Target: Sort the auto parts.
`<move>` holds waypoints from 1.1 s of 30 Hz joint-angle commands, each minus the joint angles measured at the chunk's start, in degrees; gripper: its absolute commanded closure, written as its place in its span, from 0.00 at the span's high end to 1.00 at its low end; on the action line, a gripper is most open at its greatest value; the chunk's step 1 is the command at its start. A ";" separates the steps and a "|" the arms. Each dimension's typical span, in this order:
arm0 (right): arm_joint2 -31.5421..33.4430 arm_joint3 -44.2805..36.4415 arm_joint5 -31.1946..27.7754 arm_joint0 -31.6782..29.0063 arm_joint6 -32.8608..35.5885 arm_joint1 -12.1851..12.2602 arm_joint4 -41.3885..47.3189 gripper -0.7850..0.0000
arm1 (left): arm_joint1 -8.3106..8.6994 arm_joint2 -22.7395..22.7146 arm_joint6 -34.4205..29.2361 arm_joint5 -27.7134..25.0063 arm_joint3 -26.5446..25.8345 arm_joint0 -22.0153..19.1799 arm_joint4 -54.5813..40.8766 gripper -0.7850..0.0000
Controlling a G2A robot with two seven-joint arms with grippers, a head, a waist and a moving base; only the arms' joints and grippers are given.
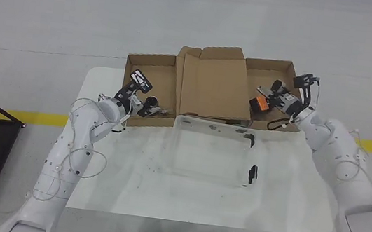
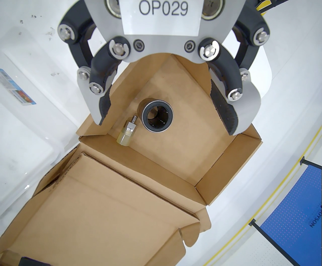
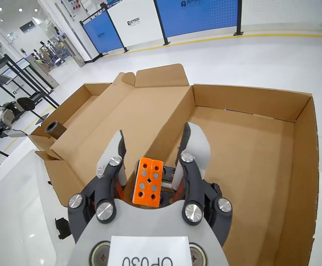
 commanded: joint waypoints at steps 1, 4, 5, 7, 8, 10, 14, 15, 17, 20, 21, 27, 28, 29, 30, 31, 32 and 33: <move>0.33 -0.69 0.08 -0.42 -0.52 0.11 -0.68 1.00 | 0.00 0.00 0.00 0.00 0.00 0.00 0.00 1.00; 1.06 -3.14 -1.75 -1.81 -2.30 0.41 -1.59 1.00 | 0.00 0.00 0.00 0.00 0.00 0.00 0.00 1.00; 1.53 -4.12 -4.45 -2.64 -3.53 0.58 -1.04 1.00 | 0.00 0.00 0.00 0.00 0.00 0.00 0.00 1.00; 2.60 -5.69 -9.30 -4.09 -5.55 1.05 -1.01 1.00 | 0.00 0.00 0.00 0.00 0.00 0.00 0.00 1.00; 3.06 -6.89 -12.03 -4.80 -6.58 1.30 -1.44 1.00 | 0.00 0.00 0.00 0.00 0.00 0.00 0.00 1.00; 4.01 -9.55 -14.27 -6.40 -8.87 1.82 -3.47 1.00 | 0.00 0.00 0.00 0.00 0.00 0.00 0.00 1.00; 5.65 -17.15 -14.27 -10.92 -15.53 3.16 -8.36 1.00 | 0.00 0.00 0.00 0.00 0.00 0.00 0.00 1.00; 6.08 -18.98 -14.27 -12.17 -17.62 3.57 -9.82 1.00 | 0.00 0.00 0.00 0.00 0.00 0.00 0.00 1.00; 7.19 -21.52 -14.27 -14.33 -21.64 4.38 -12.87 1.00 | 0.00 0.00 0.00 0.00 0.00 0.00 0.00 1.00; 7.78 -24.32 -14.27 -16.83 -27.22 5.30 -16.11 1.00 | 0.00 0.00 0.00 0.00 0.00 0.00 0.00 1.00; 7.75 -24.45 -14.27 -17.01 -27.62 5.40 -16.41 1.00 | 0.00 0.00 0.00 0.00 0.00 0.00 0.00 1.00; 7.75 -24.45 -14.27 -17.02 -27.62 5.40 -16.42 1.00 | 0.00 0.00 0.00 0.00 0.00 0.00 0.00 1.00; 7.75 -24.45 -14.27 -17.01 -27.61 5.40 -16.41 1.00 | 0.00 0.00 0.00 0.00 0.00 0.00 0.00 1.00; 7.75 -24.45 -14.27 -17.01 -27.61 5.40 -16.41 1.00 | 0.00 0.00 0.00 0.00 0.00 0.00 0.00 1.00; 7.75 -24.45 -14.27 -17.01 -27.61 5.40 -16.41 1.00 | 0.00 0.00 0.00 0.00 0.00 0.00 0.00 1.00; 7.75 -24.45 -14.27 -17.01 -27.61 5.40 -16.41 1.00 | 0.00 0.00 0.00 0.00 0.00 0.00 0.00 1.00; 7.75 -24.45 -14.27 -17.01 -27.61 5.40 -16.41 1.00 | 0.00 0.00 0.00 0.00 0.00 0.00 0.00 1.00; 7.75 -24.45 -14.27 -17.01 -27.61 5.40 -16.41 1.00 | 0.00 0.00 0.00 0.00 0.00 0.00 0.00 1.00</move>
